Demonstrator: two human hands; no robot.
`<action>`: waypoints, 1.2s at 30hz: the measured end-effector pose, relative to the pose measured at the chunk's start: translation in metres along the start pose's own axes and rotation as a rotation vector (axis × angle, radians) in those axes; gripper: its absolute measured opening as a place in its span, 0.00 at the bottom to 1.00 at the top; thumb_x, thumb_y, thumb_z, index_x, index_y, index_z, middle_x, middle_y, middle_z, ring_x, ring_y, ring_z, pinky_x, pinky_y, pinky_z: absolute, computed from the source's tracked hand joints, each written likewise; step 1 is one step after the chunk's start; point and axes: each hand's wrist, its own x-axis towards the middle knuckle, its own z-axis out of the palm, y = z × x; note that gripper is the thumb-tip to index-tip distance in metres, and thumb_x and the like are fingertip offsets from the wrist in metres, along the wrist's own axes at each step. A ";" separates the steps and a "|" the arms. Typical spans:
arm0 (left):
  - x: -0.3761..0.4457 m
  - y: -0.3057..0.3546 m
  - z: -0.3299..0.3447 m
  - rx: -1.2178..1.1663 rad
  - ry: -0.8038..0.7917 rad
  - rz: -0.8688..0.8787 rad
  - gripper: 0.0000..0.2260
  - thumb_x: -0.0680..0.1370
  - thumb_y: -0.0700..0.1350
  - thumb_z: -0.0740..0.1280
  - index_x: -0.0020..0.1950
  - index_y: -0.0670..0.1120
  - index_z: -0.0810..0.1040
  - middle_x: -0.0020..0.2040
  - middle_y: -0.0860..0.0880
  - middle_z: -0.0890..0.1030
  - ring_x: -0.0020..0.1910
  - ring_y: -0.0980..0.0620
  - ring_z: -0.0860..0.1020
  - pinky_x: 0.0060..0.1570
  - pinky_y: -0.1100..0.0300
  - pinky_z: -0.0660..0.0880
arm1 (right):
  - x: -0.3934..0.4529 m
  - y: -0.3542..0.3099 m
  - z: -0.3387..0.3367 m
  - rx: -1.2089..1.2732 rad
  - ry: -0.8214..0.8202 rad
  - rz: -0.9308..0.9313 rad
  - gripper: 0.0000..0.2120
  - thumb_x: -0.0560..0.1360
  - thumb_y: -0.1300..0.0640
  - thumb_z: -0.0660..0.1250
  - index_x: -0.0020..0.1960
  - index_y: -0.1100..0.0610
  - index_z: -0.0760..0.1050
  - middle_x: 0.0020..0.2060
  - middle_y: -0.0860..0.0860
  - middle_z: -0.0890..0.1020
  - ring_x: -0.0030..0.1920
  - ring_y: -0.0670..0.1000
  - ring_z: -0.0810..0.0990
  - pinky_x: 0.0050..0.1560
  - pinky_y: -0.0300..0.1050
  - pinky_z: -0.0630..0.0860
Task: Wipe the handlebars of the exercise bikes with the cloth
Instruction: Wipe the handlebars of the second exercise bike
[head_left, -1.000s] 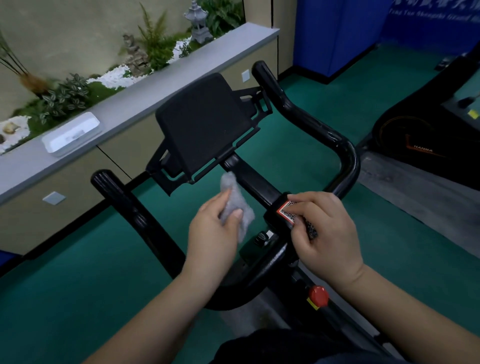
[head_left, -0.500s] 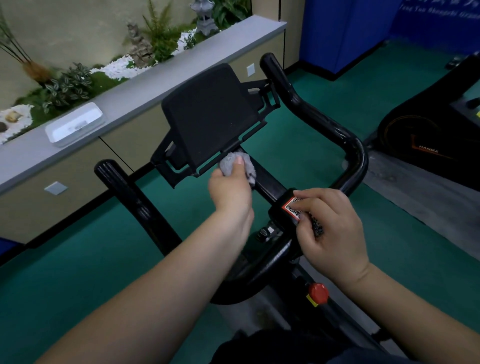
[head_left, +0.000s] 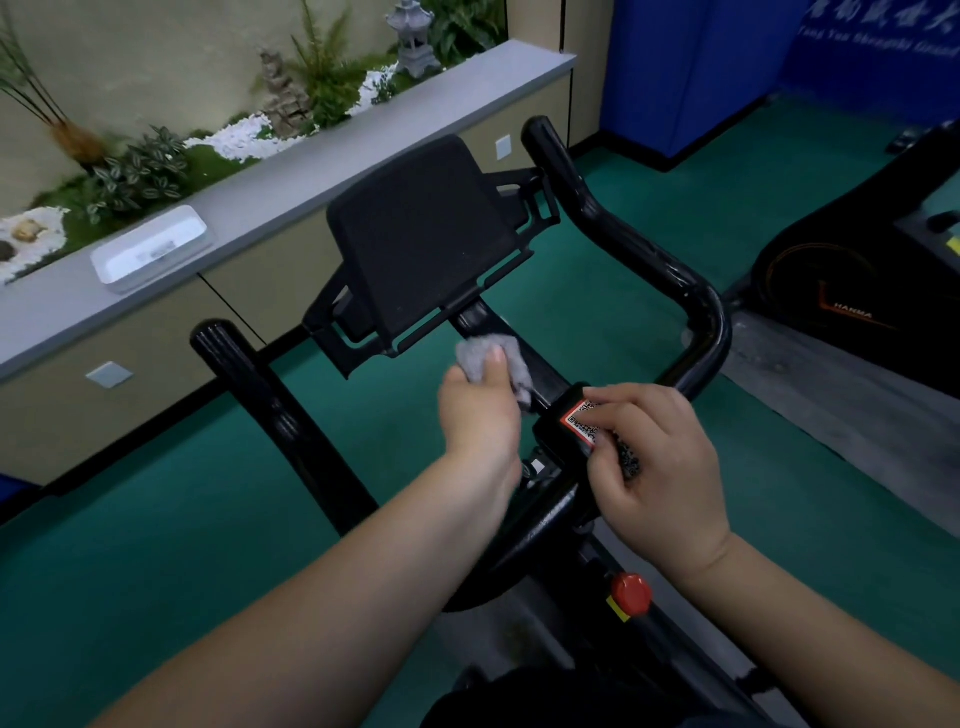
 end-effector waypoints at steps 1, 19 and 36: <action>-0.005 -0.008 -0.003 0.009 -0.070 -0.018 0.09 0.79 0.49 0.63 0.43 0.45 0.75 0.34 0.49 0.79 0.34 0.54 0.77 0.44 0.61 0.75 | 0.000 0.000 0.000 0.002 -0.002 -0.002 0.09 0.69 0.65 0.62 0.44 0.60 0.81 0.49 0.52 0.82 0.48 0.54 0.78 0.55 0.38 0.69; -0.052 -0.005 -0.054 0.112 -0.238 0.272 0.14 0.81 0.50 0.56 0.64 0.54 0.75 0.57 0.54 0.81 0.58 0.58 0.77 0.62 0.54 0.71 | 0.078 -0.025 0.002 0.305 -0.641 0.210 0.13 0.67 0.43 0.73 0.38 0.52 0.76 0.36 0.49 0.81 0.40 0.51 0.79 0.42 0.47 0.77; -0.081 -0.044 -0.066 1.146 -0.307 0.574 0.22 0.77 0.58 0.60 0.70 0.55 0.66 0.60 0.53 0.77 0.60 0.51 0.72 0.59 0.59 0.68 | 0.123 0.018 0.018 -0.075 -0.841 0.159 0.22 0.77 0.43 0.60 0.49 0.62 0.80 0.42 0.59 0.83 0.43 0.57 0.80 0.41 0.47 0.73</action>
